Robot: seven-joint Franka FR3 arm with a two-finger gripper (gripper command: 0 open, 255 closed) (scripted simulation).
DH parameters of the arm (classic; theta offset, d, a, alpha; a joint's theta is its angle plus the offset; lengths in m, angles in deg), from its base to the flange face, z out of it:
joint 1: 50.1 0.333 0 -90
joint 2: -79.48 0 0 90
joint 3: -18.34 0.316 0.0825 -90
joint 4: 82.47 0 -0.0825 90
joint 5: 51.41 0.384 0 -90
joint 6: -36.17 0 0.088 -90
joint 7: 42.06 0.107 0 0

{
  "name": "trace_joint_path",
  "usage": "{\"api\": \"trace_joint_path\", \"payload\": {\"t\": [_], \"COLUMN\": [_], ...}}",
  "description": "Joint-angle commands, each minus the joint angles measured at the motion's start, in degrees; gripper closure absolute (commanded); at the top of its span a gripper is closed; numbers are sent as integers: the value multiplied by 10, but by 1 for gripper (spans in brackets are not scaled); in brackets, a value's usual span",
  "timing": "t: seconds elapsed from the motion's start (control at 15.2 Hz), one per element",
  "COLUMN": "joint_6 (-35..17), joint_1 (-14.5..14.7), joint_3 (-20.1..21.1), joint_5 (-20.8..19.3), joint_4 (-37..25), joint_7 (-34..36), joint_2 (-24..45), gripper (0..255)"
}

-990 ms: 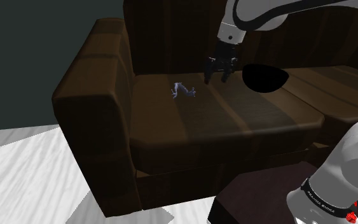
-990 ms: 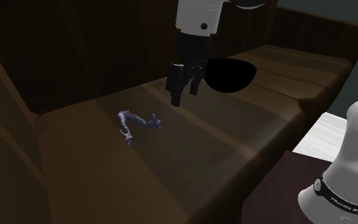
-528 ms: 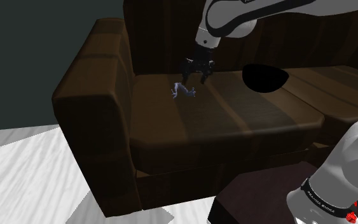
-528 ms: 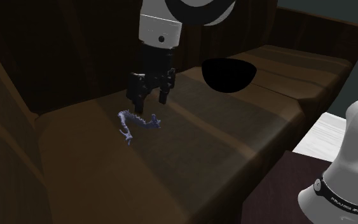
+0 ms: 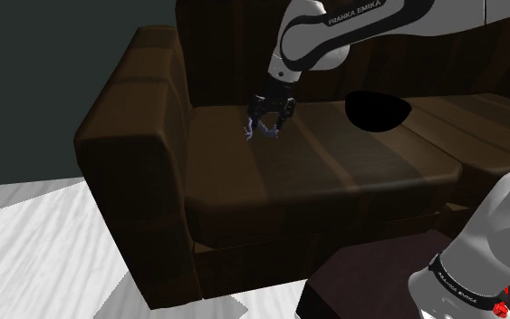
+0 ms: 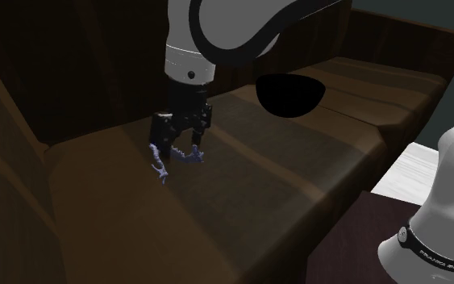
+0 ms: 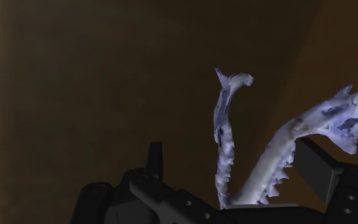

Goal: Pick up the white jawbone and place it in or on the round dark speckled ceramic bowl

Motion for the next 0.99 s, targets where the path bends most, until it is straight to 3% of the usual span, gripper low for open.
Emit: {"api": "trace_joint_path", "payload": {"t": [0.0,0.46,0.53,0.92], "joint_6": [-11,-11,-11,-11], "joint_1": [1,1,1,1], "joint_3": [1,1,1,1], "joint_5": [0,0,0,0], "joint_4": [7,7,7,6], "joint_7": [0,0,0,0], "joint_2": [4,4,4,5], "gripper": [0,0,255,255]}}
